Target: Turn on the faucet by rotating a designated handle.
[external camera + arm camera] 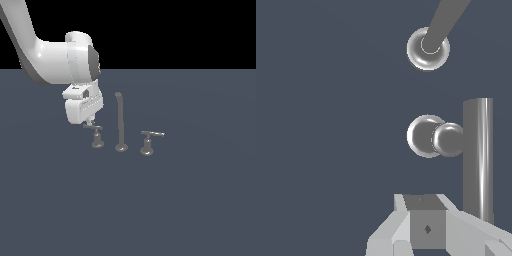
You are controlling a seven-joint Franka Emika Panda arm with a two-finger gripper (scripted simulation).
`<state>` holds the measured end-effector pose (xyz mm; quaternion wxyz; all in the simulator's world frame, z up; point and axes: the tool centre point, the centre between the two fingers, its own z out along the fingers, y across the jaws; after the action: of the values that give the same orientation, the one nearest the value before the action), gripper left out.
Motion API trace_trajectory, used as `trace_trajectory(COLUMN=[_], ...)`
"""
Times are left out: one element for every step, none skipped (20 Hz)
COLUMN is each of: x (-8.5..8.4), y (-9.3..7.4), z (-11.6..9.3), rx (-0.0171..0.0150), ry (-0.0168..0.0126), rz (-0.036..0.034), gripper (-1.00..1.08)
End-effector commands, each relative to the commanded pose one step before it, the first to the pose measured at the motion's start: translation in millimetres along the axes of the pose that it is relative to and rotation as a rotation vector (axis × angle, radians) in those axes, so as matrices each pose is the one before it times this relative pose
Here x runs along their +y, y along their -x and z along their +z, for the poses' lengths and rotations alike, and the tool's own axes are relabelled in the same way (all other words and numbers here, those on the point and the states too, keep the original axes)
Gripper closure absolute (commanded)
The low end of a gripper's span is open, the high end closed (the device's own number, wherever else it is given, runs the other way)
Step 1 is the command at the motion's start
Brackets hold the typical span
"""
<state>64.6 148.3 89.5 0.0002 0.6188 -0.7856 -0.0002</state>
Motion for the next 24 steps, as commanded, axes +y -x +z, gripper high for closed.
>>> trace_trajectory(x=[8.87, 3.46, 3.59, 3.61, 0.00, -8.48, 3.04, 3.06, 3.08, 3.09, 3.11, 3.12, 3.14, 3.15, 3.16, 3.18, 3.19, 3.20, 3.23, 3.21, 3.26, 0.00, -5.34, 2.02], y=[5.65, 1.92, 2.17, 2.20, 0.00, -6.13, -0.18, -0.18, -0.18, -0.18, -0.19, -0.19, -0.19, -0.19, -0.19, -0.19, -0.19, -0.19, -0.15, -0.23, -0.11, 0.00, 4.91, -2.82], z=[0.05, -0.09, 0.04, 0.04, 0.00, -0.22, 0.00, 0.00, 0.00, 0.00, 0.00, -0.01, -0.01, -0.01, -0.01, -0.01, -0.01, -0.01, 0.04, -0.09, 0.08, 0.00, 0.23, -0.04], rx=[-0.00020, 0.00004, 0.00000, 0.00000, 0.00000, 0.00290, -0.00017, -0.00017, -0.00017, -0.00017, -0.00017, -0.00017, -0.00017, -0.00017, -0.00017, -0.00018, -0.00018, -0.00018, -0.00022, -0.00013, -0.00026, 0.00000, -0.00107, 0.00005], ry=[0.00002, -0.00025, 0.00000, 0.00000, 0.00000, -0.00943, 0.00056, 0.00056, 0.00056, 0.00056, 0.00056, 0.00056, 0.00056, 0.00056, 0.00056, 0.00056, 0.00056, 0.00056, 0.00069, 0.00040, 0.00080, 0.00000, -0.01046, 0.00075], rz=[-0.00089, 0.00042, 0.00000, 0.00000, 0.00000, 0.00625, -0.00036, -0.00036, -0.00036, -0.00036, -0.00036, -0.00036, -0.00036, -0.00036, -0.00036, -0.00036, -0.00036, -0.00036, -0.00044, -0.00025, -0.00050, 0.00000, -0.00619, 0.00038], gripper=[1.08, 1.08, 1.08, 1.08, 1.08, 1.08, 1.08, 1.08, 1.08, 1.08, 1.08, 1.08, 1.08, 1.08, 1.08, 1.08, 1.08, 1.08, 1.08, 1.08, 1.08, 1.08, 1.08, 1.08])
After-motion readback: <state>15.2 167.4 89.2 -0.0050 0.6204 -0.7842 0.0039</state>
